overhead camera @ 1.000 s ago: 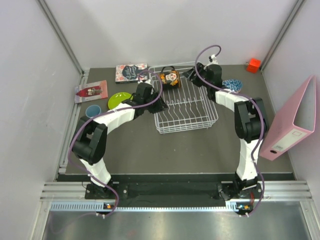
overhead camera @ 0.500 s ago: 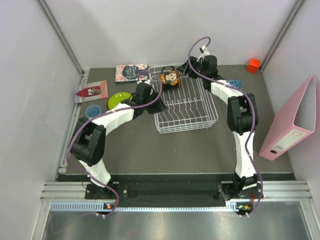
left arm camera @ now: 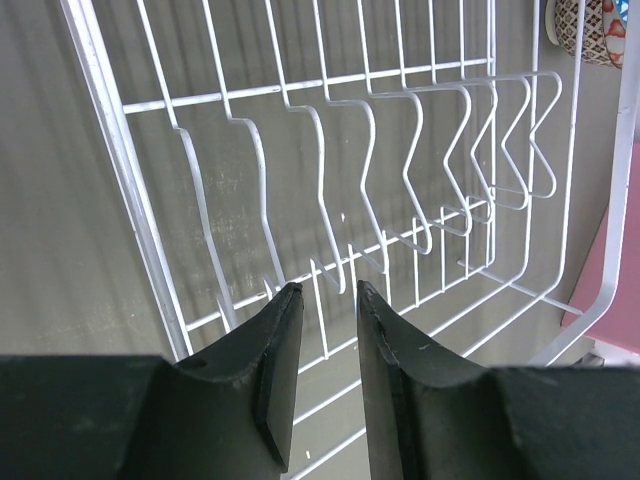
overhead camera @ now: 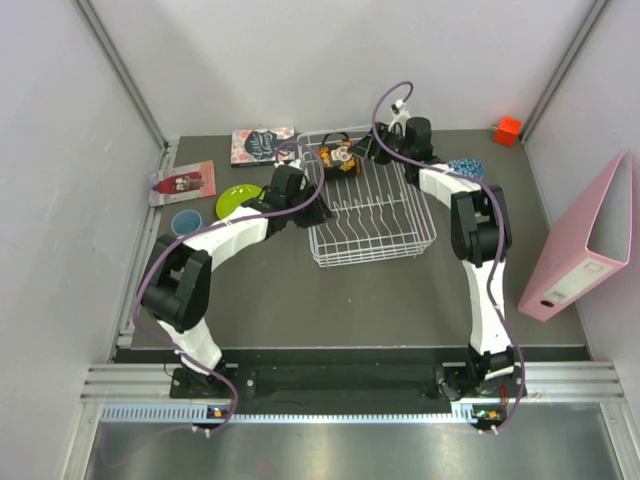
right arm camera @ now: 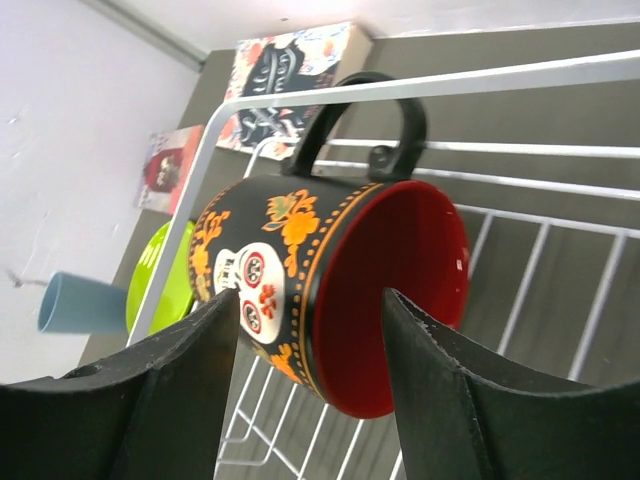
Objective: Unload the mixed dishes from the dish rack
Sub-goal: Pick up the cup from the dish rack.
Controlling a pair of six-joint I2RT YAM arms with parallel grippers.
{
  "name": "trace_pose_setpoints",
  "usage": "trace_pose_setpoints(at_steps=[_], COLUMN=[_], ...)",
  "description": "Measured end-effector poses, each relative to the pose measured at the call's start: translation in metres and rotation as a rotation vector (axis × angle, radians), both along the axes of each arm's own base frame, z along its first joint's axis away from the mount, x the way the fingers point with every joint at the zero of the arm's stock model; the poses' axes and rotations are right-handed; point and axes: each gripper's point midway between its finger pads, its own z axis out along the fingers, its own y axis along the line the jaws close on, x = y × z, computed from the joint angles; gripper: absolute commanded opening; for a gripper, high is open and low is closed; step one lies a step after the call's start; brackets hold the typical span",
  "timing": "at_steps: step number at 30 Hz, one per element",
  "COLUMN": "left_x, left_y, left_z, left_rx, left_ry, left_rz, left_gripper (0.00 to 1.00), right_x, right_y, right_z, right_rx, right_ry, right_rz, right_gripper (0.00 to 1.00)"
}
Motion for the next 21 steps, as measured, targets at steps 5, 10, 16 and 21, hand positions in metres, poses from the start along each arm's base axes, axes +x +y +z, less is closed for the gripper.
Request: trace_pose_setpoints(at_steps=[5, 10, 16, 21], left_x=[-0.001, -0.002, -0.002, -0.004], left_y=[-0.001, -0.001, -0.002, -0.003], left_z=[0.000, 0.000, 0.000, -0.001], left_rx=[-0.003, -0.007, -0.008, -0.013], left_ry=[0.002, 0.006, 0.007, 0.012], left_rz=[-0.005, -0.011, -0.013, -0.019], left_gripper=[0.34, 0.34, 0.34, 0.34], right_x=[-0.008, -0.018, -0.030, -0.036], right_y=[0.010, 0.020, 0.031, 0.033], right_z=[-0.001, -0.009, -0.003, -0.004], right_rx=[0.045, 0.079, 0.130, 0.150], right_ry=[-0.003, 0.023, 0.037, 0.052], right_rz=[0.070, 0.140, 0.209, 0.222], right_gripper=[0.55, 0.27, 0.00, 0.00])
